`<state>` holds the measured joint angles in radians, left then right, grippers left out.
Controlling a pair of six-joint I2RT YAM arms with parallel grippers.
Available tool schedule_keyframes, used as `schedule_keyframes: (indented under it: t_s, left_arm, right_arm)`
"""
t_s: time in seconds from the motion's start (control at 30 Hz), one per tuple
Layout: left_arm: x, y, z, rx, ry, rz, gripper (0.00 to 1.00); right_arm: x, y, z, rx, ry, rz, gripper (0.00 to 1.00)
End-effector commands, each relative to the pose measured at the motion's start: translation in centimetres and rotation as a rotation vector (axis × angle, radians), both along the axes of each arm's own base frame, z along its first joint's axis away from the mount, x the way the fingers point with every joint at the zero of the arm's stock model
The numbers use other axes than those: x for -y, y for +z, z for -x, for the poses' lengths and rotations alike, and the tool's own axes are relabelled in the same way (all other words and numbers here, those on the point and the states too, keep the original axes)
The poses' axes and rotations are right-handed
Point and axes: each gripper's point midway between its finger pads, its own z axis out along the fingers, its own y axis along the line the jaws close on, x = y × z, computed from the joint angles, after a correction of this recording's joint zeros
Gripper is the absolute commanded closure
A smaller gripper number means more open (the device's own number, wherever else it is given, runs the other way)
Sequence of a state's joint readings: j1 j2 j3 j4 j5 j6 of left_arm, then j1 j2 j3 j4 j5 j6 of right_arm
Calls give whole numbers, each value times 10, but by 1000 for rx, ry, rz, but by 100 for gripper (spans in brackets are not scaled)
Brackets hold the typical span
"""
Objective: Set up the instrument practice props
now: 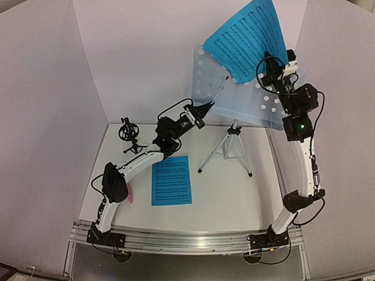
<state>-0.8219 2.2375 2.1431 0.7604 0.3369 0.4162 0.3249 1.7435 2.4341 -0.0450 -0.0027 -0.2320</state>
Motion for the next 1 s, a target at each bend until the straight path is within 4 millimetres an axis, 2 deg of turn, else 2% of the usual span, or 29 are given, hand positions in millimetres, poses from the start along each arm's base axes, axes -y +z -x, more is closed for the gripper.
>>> schedule_keyframes:
  t_s: [0.0,0.27,0.33,0.47,0.6,0.83,0.97]
  left_arm:
    - [-8,14,13,116,11,-14,100]
    - [-10,11,15,141,21,-10,100]
    - [-11,11,14,131,22,-6,100]
    - [-11,10,16,139,17,-6,100]
    - [-10,9,17,152,17,-12,100]
    - [-8,4,18,166,17,-21,100]
    - [-8,1,17,165,20,-24,100]
  right_arm:
    - [2,-3,-6,13,-37,20,100]
    - [-2,-10,-11,19,-71,78,100]
    - [-1,-7,-8,34,-75,89,100]
    - [-16,-1,11,102,-13,189,100]
    - [-14,6,22,144,-29,200,100]
    - [-17,-9,13,127,-49,244,100]
    - [-14,-2,15,157,-72,236,100]
